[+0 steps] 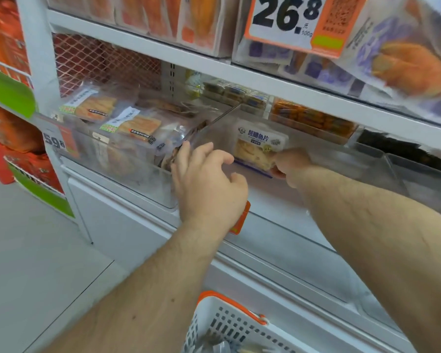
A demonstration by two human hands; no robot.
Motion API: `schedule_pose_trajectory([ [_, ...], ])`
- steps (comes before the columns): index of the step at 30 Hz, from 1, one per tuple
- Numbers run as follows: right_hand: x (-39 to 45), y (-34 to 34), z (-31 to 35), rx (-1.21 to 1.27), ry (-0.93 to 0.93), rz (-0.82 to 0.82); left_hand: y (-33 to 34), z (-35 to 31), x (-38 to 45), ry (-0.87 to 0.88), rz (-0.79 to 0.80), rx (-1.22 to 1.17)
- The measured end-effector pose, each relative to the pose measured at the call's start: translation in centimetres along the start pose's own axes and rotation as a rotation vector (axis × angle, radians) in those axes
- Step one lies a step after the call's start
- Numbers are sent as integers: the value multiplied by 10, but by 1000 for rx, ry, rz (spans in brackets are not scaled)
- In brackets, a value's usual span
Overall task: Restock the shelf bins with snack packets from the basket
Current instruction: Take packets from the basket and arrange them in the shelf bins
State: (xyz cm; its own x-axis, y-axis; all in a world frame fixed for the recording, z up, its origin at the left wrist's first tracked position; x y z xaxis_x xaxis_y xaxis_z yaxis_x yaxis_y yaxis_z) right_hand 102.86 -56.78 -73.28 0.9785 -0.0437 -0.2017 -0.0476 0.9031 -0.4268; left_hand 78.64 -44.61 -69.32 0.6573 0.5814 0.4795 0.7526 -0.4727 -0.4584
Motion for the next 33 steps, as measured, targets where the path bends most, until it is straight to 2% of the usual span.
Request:
schedule_pose_trajectory([
  [16, 10, -1, -15, -20, 18, -140, 1, 3, -3, -19, 79, 26],
  [33, 9, 1, -16, 1, 24, -100, 1, 1, -4, -31, 95, 58],
])
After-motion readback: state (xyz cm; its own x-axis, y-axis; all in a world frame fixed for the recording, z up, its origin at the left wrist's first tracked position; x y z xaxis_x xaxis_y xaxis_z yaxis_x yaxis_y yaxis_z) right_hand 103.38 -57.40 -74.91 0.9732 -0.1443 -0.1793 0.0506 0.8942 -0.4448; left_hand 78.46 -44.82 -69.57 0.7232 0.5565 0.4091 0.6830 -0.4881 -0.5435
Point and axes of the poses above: each hand's wrist, its own x-axis towards the middle knuckle, its own y-axis out of the palm, z = x × y, the point moved 5 cm from there along x, towards the middle knuckle, and after that the axes turned 4 degrees about y, right-handed, at the moved point
